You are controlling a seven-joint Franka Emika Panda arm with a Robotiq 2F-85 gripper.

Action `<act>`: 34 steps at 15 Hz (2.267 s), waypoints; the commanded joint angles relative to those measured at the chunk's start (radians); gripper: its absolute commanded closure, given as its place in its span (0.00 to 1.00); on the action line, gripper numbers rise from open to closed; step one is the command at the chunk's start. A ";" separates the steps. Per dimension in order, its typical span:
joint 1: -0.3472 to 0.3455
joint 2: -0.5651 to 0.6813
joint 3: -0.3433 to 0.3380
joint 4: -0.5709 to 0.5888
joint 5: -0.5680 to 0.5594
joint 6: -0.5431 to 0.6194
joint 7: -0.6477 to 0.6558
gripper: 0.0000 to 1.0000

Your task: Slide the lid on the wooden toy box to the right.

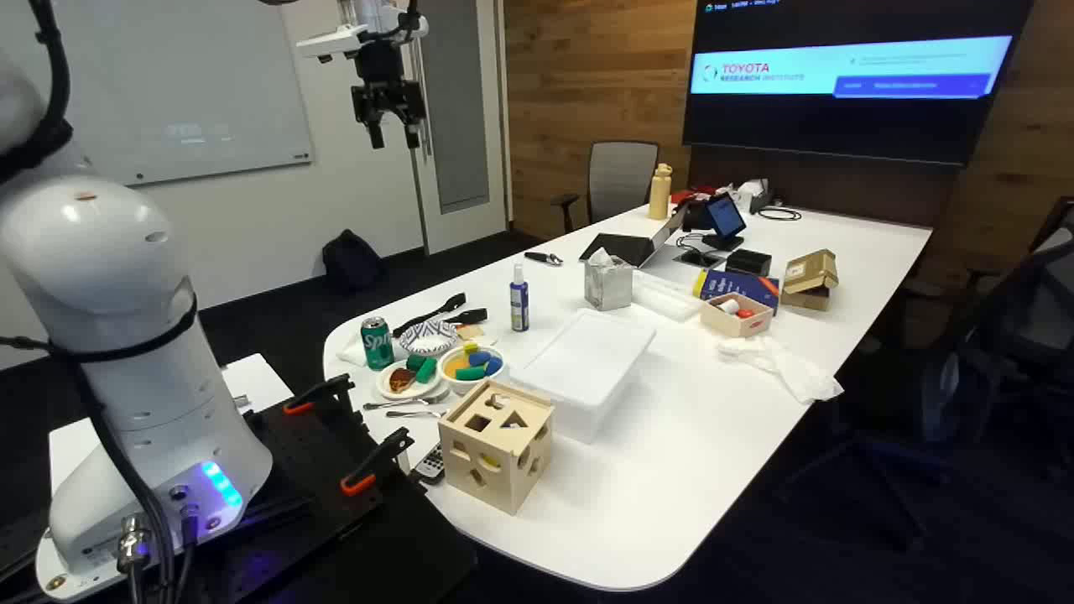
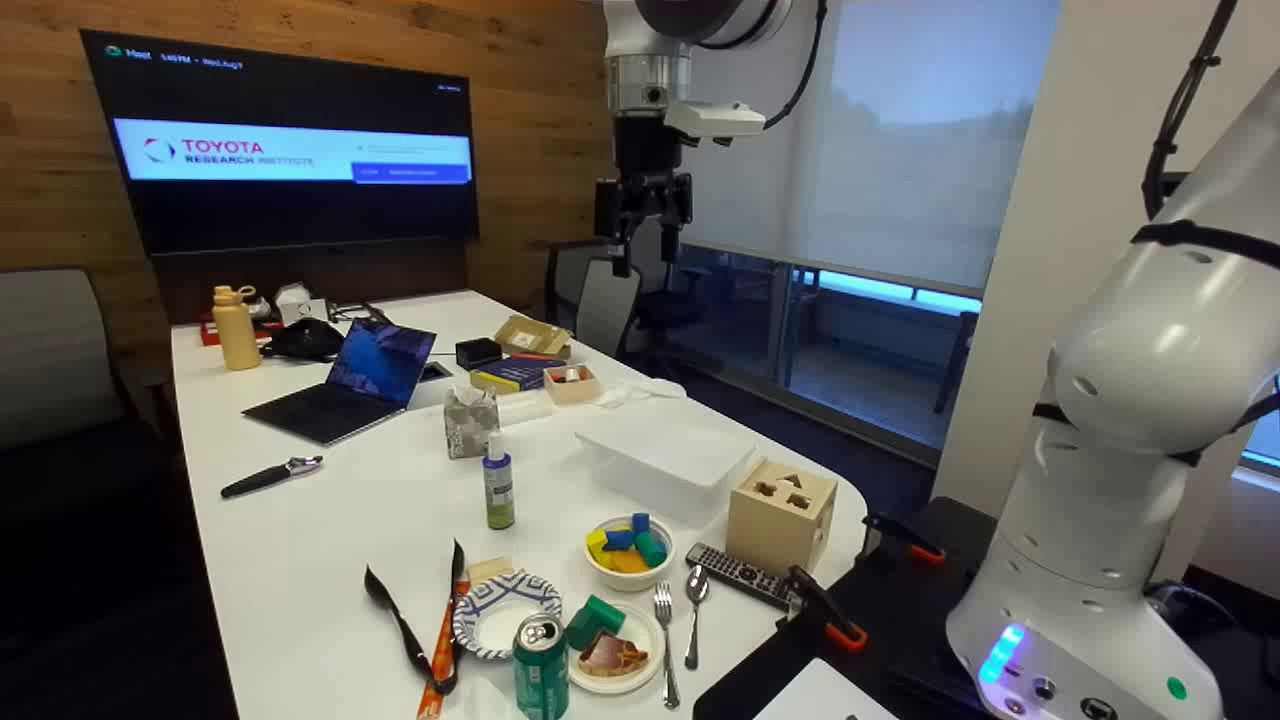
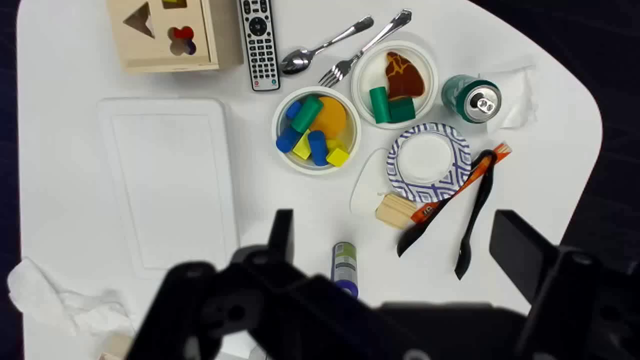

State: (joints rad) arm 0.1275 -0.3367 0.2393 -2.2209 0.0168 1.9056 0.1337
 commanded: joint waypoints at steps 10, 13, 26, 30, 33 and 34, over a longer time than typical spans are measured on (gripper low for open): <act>-0.131 0.003 -0.198 -0.370 0.074 0.434 0.113 0.00; -0.187 0.076 -0.249 -0.460 0.094 0.601 0.143 0.00; -0.236 0.463 -0.319 -0.562 0.496 1.044 0.328 0.00; -0.247 0.495 -0.308 -0.559 0.638 1.059 0.330 0.01; -0.240 0.510 -0.314 -0.556 0.689 1.059 0.331 0.00; -0.242 0.524 -0.312 -0.545 0.705 1.057 0.324 0.00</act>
State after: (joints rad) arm -0.1099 0.1657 -0.0836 -2.7779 0.6774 2.9403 0.4383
